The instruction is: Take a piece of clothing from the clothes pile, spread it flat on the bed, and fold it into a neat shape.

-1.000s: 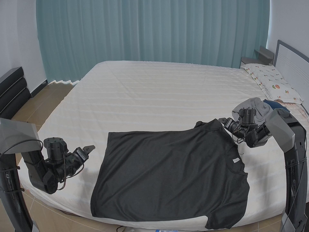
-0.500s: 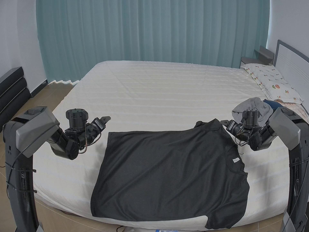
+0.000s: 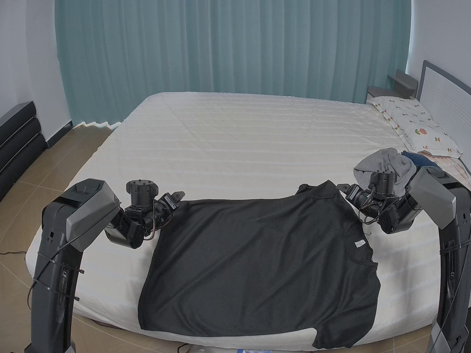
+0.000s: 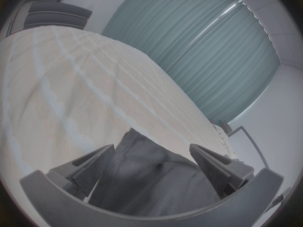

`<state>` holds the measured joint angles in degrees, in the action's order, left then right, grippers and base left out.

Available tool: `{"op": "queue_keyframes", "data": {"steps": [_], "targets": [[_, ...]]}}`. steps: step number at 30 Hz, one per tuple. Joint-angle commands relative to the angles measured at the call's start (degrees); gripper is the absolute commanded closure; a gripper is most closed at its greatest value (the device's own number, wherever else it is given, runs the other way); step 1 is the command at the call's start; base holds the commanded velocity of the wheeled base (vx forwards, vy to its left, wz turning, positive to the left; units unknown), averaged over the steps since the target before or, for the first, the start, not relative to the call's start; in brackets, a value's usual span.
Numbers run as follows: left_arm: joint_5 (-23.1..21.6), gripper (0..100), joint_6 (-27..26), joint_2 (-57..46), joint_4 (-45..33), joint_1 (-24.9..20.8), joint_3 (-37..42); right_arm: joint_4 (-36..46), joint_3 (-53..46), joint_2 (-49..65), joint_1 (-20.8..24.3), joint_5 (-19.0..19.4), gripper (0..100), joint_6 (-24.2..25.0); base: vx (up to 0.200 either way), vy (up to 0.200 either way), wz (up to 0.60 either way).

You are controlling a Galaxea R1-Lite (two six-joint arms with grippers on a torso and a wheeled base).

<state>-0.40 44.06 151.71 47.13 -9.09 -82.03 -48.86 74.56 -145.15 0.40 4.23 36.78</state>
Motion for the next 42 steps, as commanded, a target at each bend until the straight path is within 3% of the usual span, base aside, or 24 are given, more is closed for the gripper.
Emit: {"op": "queue_keyframes", "data": {"steps": [1,7,8,17,23,35,36,42], "targets": [[1.6,0,-0.3,2.3,-0.3,-0.1,-2.3,-0.2,-0.3,-0.6,-0.2,0.0,0,0.3,0.0,0.0,0.0],[1.7,0,-0.4,2.4,-0.2,-0.5,-2.3,-0.1,-0.1,-0.7,-0.2,0.1,0,0.4,0.0,0.0,0.0],[1.7,100,-0.5,2.4,-0.3,-0.6,-2.2,0.0,0.1,-0.7,-0.2,0.1,0,0.4,0.0,0.0,0.0],[2.9,100,-1.5,3.6,0.6,-0.8,-4.1,0.6,3.0,-4.1,-0.1,-0.2,0,0.3,0.0,0.0,0.0],[7.3,100,-1.3,4.9,2.4,-0.8,-7.1,2.0,8.8,-8.4,-0.1,-0.8,0,0.2,0.0,0.0,0.0],[7.4,100,-1.3,5.2,3.4,-0.8,-6.9,5.5,12.9,-10.1,-0.2,-1.0,0,0.1,0.0,0.0,0.0],[7.4,100,-1.3,5.2,3.4,-0.8,-6.9,5.5,13.0,-10.1,-0.2,-1.1,100,0.1,0.0,0.0,0.0],[7.4,100,-1.3,5.3,3.4,-0.8,-6.9,6.5,14.7,-10.9,-0.5,-2.2,100,-0.1,0.0,0.0,0.0]]}}
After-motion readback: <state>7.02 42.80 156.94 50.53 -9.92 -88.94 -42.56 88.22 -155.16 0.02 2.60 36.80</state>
